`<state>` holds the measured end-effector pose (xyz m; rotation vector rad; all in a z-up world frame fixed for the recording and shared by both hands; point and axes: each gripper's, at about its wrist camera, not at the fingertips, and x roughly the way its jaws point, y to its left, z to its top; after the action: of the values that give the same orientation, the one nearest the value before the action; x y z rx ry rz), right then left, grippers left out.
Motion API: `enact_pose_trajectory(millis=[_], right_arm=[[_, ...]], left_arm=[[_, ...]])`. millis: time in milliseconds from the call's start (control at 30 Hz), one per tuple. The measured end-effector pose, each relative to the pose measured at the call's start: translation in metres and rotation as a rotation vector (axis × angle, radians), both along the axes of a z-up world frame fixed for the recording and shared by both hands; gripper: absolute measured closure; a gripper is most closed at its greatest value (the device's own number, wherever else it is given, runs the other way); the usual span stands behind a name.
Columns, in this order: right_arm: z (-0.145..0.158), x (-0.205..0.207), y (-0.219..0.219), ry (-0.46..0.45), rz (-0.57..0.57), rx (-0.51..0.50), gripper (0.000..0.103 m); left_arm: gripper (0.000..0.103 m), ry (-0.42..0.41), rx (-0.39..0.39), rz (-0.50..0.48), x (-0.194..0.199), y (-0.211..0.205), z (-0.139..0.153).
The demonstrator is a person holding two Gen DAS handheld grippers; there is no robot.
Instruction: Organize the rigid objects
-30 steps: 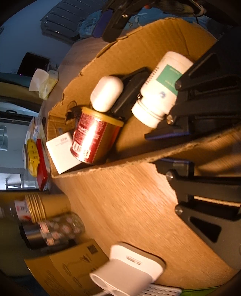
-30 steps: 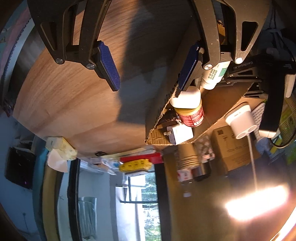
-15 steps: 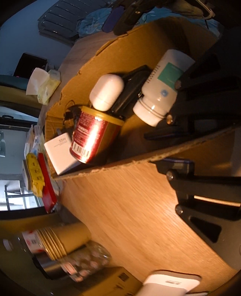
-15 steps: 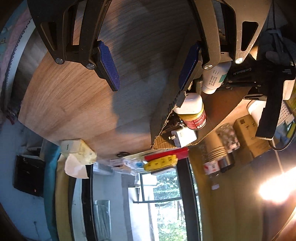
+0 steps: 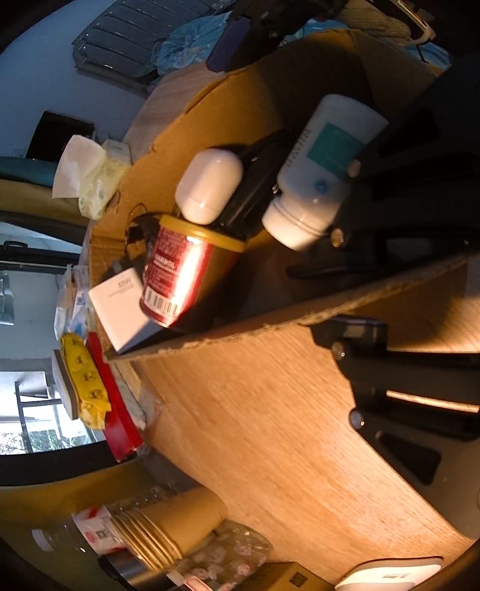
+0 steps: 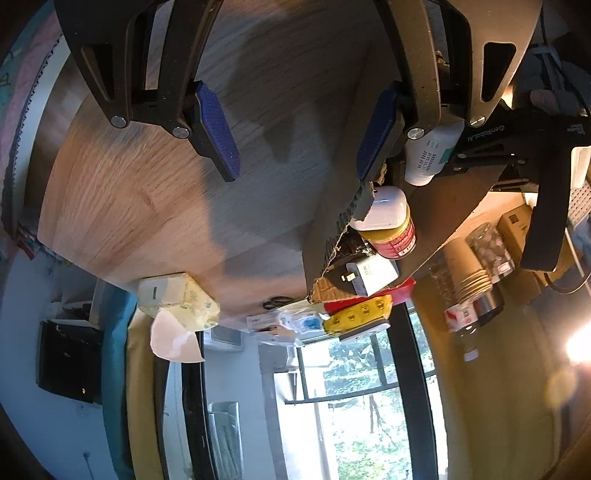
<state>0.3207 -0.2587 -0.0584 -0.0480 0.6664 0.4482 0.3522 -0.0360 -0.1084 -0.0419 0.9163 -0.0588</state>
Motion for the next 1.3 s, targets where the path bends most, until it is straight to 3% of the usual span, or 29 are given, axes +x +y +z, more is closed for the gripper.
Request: enact_pose_trajectory(millis=[167,333,400,500,867,1033,1300], right_arm=[[-0.003,0.007,-0.003,0.010,-0.017,-0.002,0.034],[-0.004,0.003,-0.001,0.003,-0.034,-0.012,0.034],[-0.003,0.000,-0.001,0.000,-0.042,-0.017,0.034],[0.001,-0.007,-0.002,-0.004,-0.052,-0.014,0.034],[0.028,-0.049,0.005,-0.063,-0.066,-0.044,0.034],[0.040,-0.071,0.011,-0.086,-0.063,-0.050,0.034],[0.063,-0.116,0.017,-0.125,-0.063,-0.045,0.034]], left_arm=[[0.083,-0.002,-0.015,-0.001,0.003,0.001,0.000],[0.065,-0.013,-0.004,0.019,-0.003,0.004,0.003],[0.047,-0.040,-0.013,0.037,-0.010,0.008,0.007],[0.040,-0.049,-0.031,0.035,-0.021,0.013,0.011],[0.030,-0.158,-0.014,0.036,-0.085,0.022,0.046],[0.012,-0.225,-0.031,0.043,-0.121,0.033,0.065],[0.008,-0.327,-0.064,0.096,-0.176,0.051,0.088]])
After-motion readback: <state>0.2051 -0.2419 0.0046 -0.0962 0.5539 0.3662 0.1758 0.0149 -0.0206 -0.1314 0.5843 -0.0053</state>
